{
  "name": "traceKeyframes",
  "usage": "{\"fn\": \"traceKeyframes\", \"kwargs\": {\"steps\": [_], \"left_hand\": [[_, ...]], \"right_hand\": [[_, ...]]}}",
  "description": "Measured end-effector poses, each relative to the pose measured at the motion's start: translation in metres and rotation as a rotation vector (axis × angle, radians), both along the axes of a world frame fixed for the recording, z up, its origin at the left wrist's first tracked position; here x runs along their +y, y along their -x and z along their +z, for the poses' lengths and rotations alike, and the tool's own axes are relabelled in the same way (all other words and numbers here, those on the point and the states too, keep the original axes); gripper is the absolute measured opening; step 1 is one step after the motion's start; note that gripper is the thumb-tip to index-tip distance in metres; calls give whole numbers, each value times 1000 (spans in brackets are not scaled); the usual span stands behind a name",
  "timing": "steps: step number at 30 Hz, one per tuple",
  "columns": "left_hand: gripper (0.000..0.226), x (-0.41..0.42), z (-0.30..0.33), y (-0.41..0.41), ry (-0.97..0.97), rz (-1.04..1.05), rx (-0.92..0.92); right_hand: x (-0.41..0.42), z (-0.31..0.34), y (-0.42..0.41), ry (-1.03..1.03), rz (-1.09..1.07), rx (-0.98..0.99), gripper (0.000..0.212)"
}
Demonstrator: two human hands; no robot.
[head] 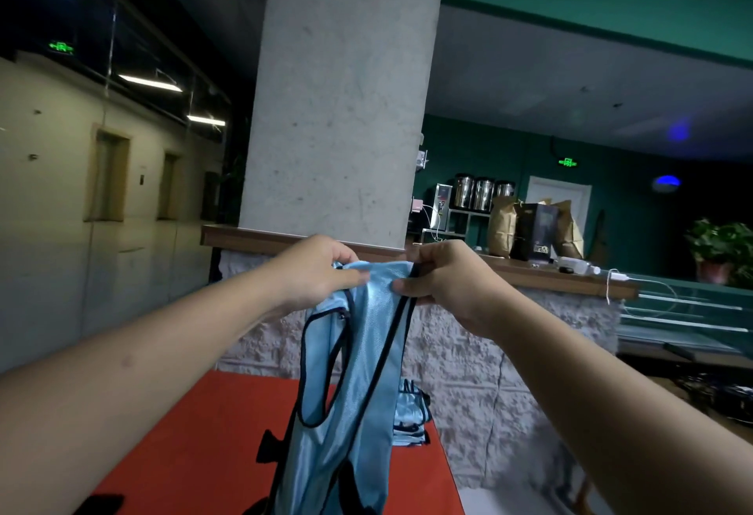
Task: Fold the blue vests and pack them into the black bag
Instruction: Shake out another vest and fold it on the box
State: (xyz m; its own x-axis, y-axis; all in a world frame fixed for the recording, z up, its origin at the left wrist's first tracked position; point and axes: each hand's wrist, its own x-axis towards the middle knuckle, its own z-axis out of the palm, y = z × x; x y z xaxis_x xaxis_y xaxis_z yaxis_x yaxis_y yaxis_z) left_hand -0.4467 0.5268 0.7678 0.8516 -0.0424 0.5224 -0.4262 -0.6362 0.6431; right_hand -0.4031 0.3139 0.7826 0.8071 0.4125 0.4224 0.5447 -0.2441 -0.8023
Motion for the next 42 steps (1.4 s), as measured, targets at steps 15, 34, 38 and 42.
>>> {"fn": "traceKeyframes", "kwargs": {"steps": [15, 34, 38, 42], "left_hand": [[35, 4, 26, 22, 67, 4, 117], [30, 2, 42, 36, 369, -168, 308], [23, -6, 43, 36, 323, -57, 183], [21, -9, 47, 35, 339, -55, 153]], "right_hand": [[6, 7, 23, 108, -58, 12, 20], [3, 5, 26, -13, -144, 28, 19], [4, 7, 29, -146, -16, 137, 18], [6, 6, 25, -341, 159, 287, 26]]}}
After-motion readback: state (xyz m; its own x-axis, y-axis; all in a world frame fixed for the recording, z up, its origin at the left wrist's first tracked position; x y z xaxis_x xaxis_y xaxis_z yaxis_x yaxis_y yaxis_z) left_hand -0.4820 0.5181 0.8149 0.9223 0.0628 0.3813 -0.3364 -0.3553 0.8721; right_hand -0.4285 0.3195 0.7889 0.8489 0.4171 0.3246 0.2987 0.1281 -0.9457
